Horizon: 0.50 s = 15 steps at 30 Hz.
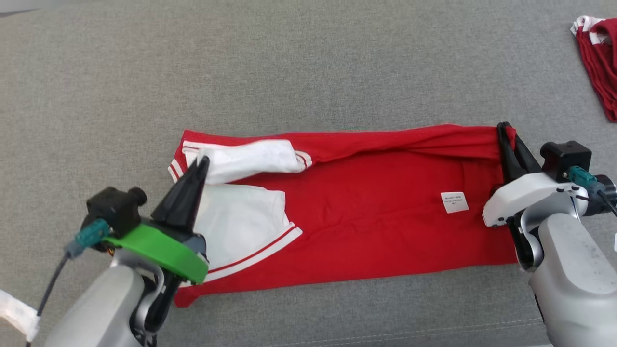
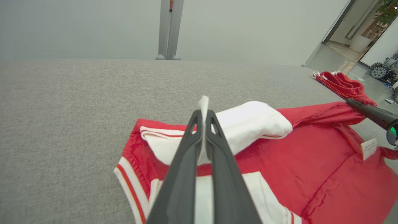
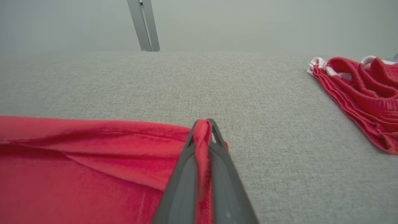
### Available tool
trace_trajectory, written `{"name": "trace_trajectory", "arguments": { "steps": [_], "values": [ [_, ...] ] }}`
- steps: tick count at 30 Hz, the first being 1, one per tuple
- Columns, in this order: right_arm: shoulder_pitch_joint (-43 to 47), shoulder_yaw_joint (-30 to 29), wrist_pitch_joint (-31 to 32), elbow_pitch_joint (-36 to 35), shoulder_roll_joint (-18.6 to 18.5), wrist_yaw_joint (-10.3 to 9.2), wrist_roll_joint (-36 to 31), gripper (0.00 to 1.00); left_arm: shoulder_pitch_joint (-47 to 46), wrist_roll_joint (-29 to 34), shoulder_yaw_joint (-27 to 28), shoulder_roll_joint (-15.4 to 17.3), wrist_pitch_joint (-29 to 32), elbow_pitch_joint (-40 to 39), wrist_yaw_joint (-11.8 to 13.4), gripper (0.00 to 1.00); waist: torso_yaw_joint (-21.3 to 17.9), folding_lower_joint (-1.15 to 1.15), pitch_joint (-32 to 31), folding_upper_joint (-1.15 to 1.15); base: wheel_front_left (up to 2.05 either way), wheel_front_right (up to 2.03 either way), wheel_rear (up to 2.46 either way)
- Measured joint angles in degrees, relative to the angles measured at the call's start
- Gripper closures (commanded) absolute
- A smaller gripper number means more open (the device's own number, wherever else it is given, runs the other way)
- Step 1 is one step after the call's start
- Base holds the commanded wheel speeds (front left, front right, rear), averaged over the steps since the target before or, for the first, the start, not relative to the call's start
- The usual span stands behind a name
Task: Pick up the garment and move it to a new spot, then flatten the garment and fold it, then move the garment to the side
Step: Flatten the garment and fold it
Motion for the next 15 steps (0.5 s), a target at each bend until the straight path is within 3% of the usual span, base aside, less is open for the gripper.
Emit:
{"name": "trace_trajectory", "arguments": {
  "steps": [13,14,15],
  "values": [
    [8.0,-1.4,-0.5,-4.1,0.1,0.0,1.4,1.0,11.7,1.6,3.5,-2.7,0.0,-1.2,1.4,1.0,0.8,0.0,-3.2,0.0,0.0,0.0,0.0],
    [8.3,-1.4,-0.5,-4.1,0.1,0.0,1.5,0.61,12.0,1.7,3.4,-2.8,0.0,-0.9,1.4,1.0,0.8,0.0,-3.3,0.0,0.0,0.0,0.0],
    [8.7,-1.4,-0.5,-4.1,0.1,0.0,1.6,0.15,12.4,1.9,3.6,-3.0,0.0,-0.6,1.4,0.76,0.8,0.0,-3.6,0.0,0.0,0.0,0.0]
  ]
}}
